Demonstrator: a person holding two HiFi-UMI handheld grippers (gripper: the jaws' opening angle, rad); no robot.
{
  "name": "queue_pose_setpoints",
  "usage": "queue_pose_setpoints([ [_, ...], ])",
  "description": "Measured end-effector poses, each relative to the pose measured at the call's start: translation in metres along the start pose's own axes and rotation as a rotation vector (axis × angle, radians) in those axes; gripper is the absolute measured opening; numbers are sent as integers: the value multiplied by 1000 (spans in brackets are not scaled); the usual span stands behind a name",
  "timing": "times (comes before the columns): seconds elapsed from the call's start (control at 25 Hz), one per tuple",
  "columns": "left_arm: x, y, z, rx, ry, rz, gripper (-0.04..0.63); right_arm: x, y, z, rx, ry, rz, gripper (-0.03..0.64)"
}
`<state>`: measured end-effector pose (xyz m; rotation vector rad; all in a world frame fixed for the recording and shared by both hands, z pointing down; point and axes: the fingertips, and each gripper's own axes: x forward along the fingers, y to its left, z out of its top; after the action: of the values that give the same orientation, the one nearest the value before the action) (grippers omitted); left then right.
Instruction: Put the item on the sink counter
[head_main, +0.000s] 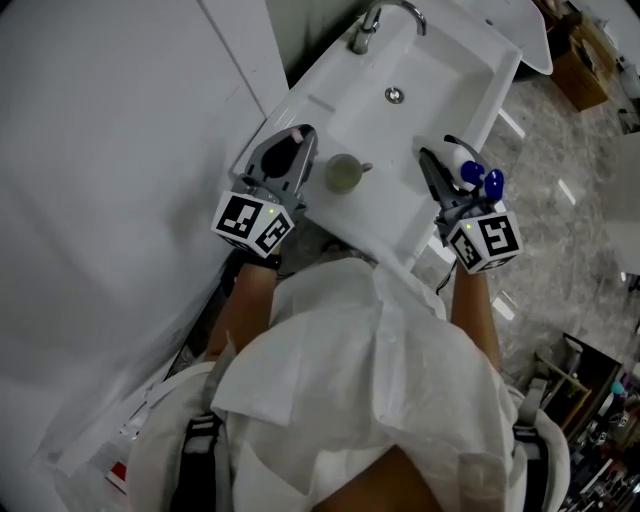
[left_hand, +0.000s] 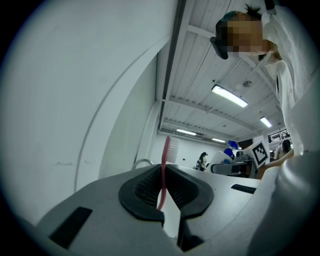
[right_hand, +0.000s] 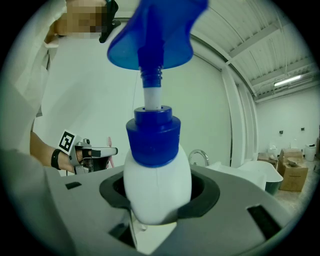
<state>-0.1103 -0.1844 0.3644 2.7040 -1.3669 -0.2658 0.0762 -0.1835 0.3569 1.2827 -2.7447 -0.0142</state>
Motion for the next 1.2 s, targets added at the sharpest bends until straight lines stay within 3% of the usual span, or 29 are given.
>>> queue_pose_setpoints([
  [0.68, 24, -11, -74, -86, 131, -66, 29, 4, 4, -19, 28, 34, 17, 198],
  [1.2, 31, -10, -128, -90, 253, -66, 29, -1, -1, -27, 35, 47, 6, 197],
])
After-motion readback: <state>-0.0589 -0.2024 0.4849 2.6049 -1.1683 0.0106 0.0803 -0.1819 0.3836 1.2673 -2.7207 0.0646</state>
